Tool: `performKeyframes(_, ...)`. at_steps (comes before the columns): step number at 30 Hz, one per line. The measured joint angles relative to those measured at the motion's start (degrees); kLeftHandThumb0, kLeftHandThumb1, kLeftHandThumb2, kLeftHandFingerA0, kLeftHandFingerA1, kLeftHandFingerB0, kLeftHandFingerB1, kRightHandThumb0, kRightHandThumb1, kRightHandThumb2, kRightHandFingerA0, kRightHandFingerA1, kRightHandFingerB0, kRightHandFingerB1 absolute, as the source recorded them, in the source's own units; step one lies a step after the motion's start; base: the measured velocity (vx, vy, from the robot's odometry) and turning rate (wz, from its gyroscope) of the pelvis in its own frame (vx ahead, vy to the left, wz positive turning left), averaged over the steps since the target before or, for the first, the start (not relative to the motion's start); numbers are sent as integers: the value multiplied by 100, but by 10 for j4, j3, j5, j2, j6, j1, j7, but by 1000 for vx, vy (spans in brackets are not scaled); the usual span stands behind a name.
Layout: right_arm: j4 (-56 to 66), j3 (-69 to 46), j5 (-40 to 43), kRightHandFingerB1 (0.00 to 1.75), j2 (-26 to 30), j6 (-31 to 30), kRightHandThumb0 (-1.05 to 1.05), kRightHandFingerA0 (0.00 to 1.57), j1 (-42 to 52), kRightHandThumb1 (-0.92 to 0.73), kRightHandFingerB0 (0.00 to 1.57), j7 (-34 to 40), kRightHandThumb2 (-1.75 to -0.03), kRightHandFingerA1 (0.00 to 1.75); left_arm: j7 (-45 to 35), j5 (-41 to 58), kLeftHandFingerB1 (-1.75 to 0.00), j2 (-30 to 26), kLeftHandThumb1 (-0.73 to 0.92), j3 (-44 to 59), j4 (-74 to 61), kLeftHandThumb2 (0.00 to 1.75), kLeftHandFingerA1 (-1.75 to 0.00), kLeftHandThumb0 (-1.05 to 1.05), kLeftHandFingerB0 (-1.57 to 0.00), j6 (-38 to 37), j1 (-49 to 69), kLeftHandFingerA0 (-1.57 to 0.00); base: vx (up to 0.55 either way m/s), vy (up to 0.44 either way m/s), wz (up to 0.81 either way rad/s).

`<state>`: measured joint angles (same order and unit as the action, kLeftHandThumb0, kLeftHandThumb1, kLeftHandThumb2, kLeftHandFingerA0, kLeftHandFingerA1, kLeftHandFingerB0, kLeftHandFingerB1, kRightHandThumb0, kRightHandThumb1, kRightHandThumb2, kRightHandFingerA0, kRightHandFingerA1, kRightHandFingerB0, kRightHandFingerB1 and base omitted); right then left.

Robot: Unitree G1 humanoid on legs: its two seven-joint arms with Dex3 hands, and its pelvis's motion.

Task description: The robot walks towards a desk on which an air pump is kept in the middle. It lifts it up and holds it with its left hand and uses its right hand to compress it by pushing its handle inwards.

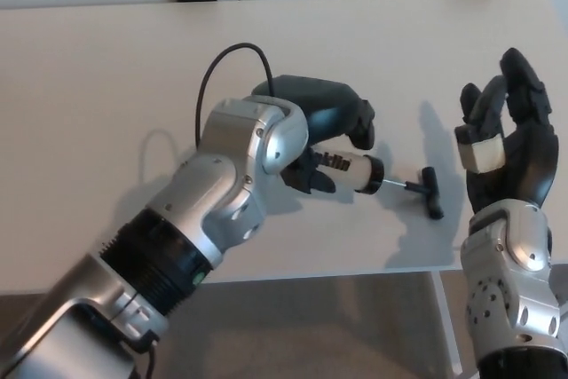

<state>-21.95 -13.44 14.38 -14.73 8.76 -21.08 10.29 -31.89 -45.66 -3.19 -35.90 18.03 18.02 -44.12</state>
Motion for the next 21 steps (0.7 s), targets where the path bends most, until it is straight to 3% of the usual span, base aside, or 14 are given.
performKeyframes(2, 1, -2, 1, 29, 0, 4, -85, 25, 0, -89, 24, 4, -68, 32, 13, -1, -35, 6, 75, 4, -3, 63, -113, -34, -37, 1, 7, -72, 0, 0, 0)
performKeyframes(9, 3, -4, 7, 28, 0, 22, -84, 23, -1, -92, 21, 12, -68, 32, 55, -1, -37, 11, 74, 10, -5, 63, -113, -36, -38, 1, 27, -69, 0, 0, 0)
performKeyframes(12, 4, 0, 8, 28, 0, 29, -84, 21, -1, -92, 21, 13, -69, 30, 68, -2, -38, 10, 66, 10, -8, 60, -131, -21, -36, 1, 29, -66, 0, 0, 0)
performKeyframes(14, 4, 4, 7, 28, 0, 30, -84, 21, -1, -92, 21, 13, -69, 30, 70, -2, -38, 8, 66, 10, -11, 60, -131, -21, -36, 1, 30, -66, 0, 0, 0)
performKeyframes(15, 4, 6, 7, 47, 0, 30, -37, 0, -1, -45, 0, 13, -107, 49, 71, -2, -37, 7, 72, 10, -12, 62, -124, -27, -40, 1, 30, -73, 0, 0, 0)
performKeyframes(16, 4, 11, 6, 47, 0, 30, -37, 0, -1, -45, 0, 13, -107, 49, 71, -3, -37, 4, 72, 10, -17, 62, -124, -27, -40, 0, 30, -73, 0, 0, 0)
performKeyframes(17, 4, 13, 6, 47, 0, 30, -37, 0, -1, -46, 0, 12, -107, 49, 71, -4, -30, 1, 73, 10, -19, 62, -99, -40, -22, 0, 30, -64, 0, 0, 0)
performKeyframes(18, 9, 20, 6, 47, 4, 30, -37, 0, -1, -46, 0, 7, -107, 49, 72, -7, -30, -8, 73, 8, -24, 62, -99, -40, -22, 0, 30, -64, 0, 0, 0)
performKeyframes(19, 11, 21, 6, 32, 6, 30, -95, 0, -1, -78, 11, 5, -111, 36, 72, -7, -6, -11, 58, 8, -24, 90, -9, -86, 0, 0, 30, 0, 0, 0, 0)
performKeyframes(20, 15, 23, 5, 44, 7, 30, -88, 1, -1, -73, 17, 3, -110, 39, 72, -8, 0, -15, 60, 9, -26, 91, -3, -92, 0, 0, 30, 0, 0, 0, 0)
performKeyframes(21, 30, 29, 4, 44, 15, 30, -88, 1, 1, -73, 17, -5, -110, 39, 71, -8, 0, -27, 60, 16, -28, 91, -3, -92, 0, 1, 29, 0, 0, 0, 0)
